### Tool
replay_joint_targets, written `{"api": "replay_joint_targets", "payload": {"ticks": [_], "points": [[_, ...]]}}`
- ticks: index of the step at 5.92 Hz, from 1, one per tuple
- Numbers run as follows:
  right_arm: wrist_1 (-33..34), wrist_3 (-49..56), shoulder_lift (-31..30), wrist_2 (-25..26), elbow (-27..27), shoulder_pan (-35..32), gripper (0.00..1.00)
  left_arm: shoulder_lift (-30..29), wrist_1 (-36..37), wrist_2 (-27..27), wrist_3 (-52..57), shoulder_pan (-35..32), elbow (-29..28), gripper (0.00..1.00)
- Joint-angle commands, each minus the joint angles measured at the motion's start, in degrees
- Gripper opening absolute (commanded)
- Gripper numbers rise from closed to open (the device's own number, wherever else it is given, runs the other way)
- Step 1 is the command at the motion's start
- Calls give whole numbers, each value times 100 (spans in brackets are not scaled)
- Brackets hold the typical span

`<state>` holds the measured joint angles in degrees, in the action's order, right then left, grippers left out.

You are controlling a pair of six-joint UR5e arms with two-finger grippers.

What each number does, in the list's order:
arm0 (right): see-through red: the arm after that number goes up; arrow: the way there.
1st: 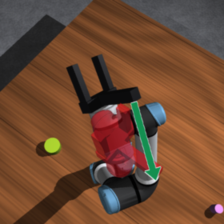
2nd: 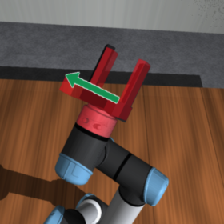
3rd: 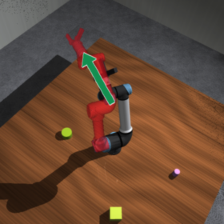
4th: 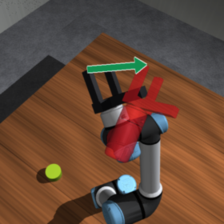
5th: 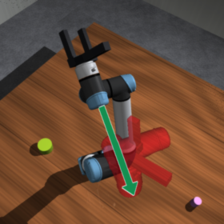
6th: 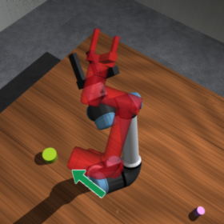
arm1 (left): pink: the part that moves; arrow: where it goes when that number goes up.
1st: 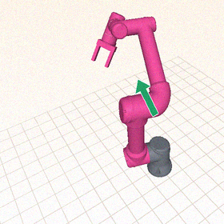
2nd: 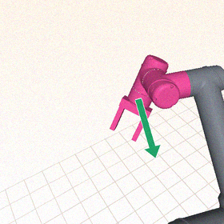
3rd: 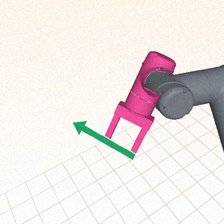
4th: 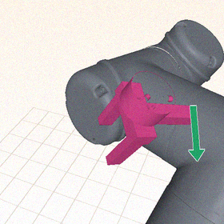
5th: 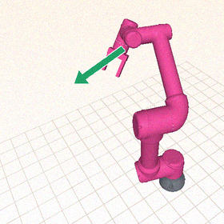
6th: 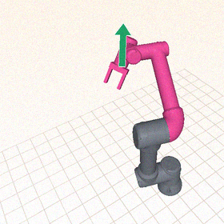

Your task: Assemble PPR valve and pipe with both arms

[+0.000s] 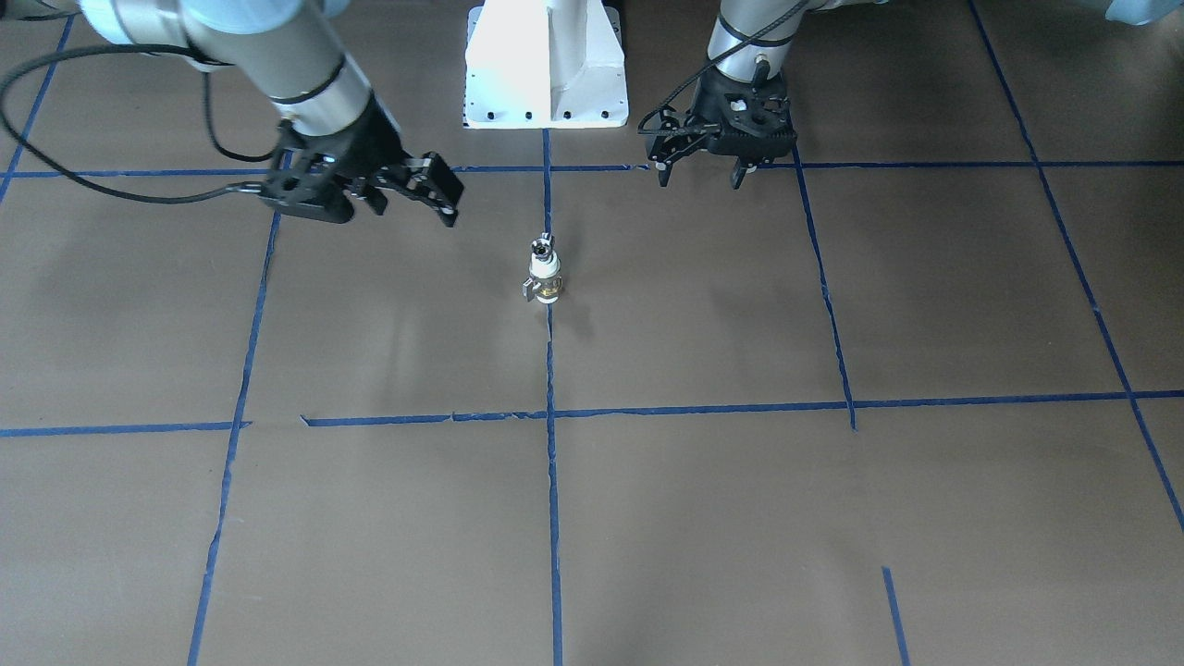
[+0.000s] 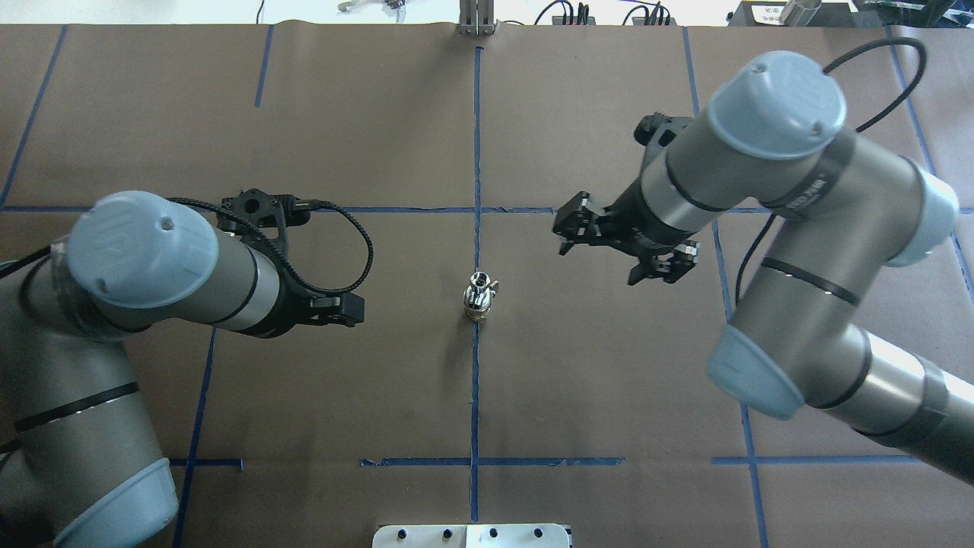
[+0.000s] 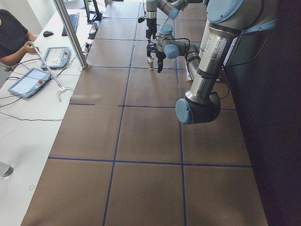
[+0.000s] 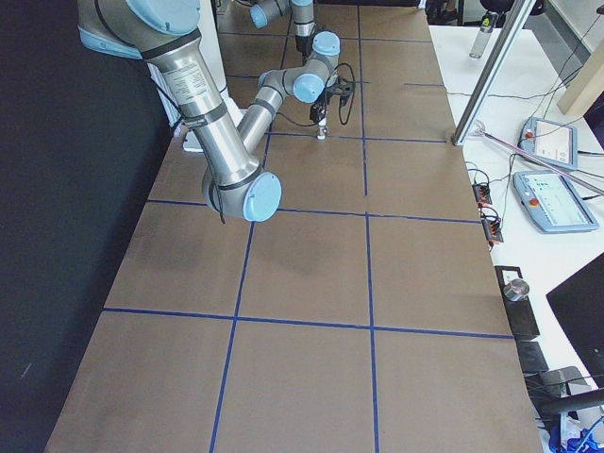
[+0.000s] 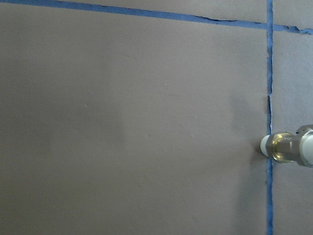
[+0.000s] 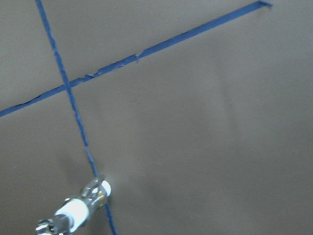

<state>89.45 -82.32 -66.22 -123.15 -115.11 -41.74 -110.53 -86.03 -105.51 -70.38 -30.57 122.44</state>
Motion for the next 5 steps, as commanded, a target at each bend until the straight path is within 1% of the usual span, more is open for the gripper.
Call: {"api": "replay_joint_targets", "payload": {"ticks": [1, 2, 3, 4, 5], "points": [[-7, 1754, -1274, -469, -459, -918, 100, 766, -2, -440, 976, -560, 289, 99], [2, 2712, -1688, -795, -442, -1542, 100, 1127, -2, -967, 1722, -1086, 298, 100], [2, 3887, -2215, -894, -399, -2053, 100, 1522, 7, -1424, 2565, -1683, 298, 100], [11, 5100, -2707, -895, -242, -2545, 100, 1926, 51, -1829, 3592, -2315, 281, 100], [20, 6365, -2982, -938, 152, -3168, 100, 2252, 103, -2181, 4672, -3078, 220, 100]]}}
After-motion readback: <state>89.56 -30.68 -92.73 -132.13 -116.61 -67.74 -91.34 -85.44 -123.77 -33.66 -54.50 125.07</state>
